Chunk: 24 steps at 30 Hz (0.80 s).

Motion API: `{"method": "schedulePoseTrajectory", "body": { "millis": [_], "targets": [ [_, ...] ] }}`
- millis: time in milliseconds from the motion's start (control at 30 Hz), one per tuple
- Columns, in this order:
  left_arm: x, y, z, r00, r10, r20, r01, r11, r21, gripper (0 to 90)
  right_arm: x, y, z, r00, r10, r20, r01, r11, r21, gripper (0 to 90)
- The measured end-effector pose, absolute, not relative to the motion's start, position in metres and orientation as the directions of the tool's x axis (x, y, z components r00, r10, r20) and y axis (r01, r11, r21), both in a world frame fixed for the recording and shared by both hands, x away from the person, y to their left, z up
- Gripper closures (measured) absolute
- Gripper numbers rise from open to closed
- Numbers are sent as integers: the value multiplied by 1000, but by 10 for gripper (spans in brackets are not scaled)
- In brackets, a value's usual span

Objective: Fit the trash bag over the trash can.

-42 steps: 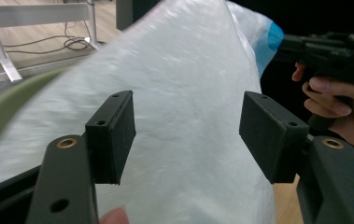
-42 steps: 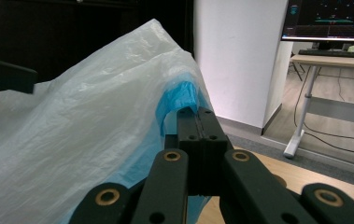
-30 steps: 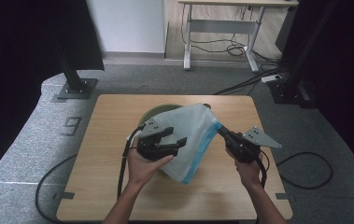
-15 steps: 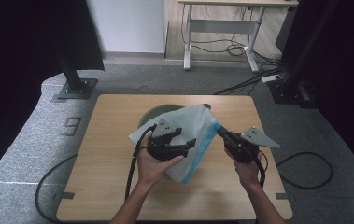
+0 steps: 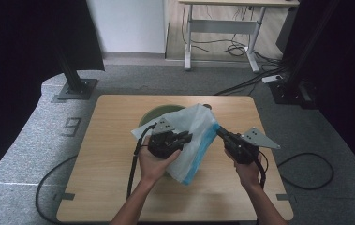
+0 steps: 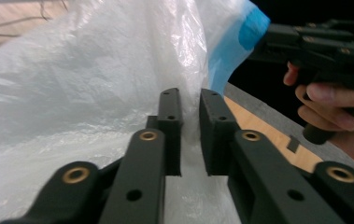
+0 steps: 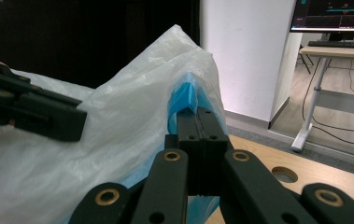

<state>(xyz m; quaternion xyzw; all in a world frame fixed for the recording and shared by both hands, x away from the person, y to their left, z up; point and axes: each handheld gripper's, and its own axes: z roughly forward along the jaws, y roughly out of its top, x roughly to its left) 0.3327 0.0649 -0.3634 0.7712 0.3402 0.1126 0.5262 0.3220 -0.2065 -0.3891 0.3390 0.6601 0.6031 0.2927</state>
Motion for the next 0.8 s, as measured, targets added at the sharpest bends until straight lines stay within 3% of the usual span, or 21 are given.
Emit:
{"method": "schedulePoseTrajectory", "body": {
  "millis": [133,567,800],
  "targets": [
    [334,73,-360,741,643,-193,393,-182,901,895,322,-207,-392,-602,798,19,101,53,994,887],
    [338,112,-347,712,632,-306,410,-21,912,898,327,-204,-397,-602,798,7,124,84,989,887],
    [338,121,-344,707,633,-317,397,17,918,899,330,-198,-399,-602,799,-7,133,109,985,875]
  ]
}}
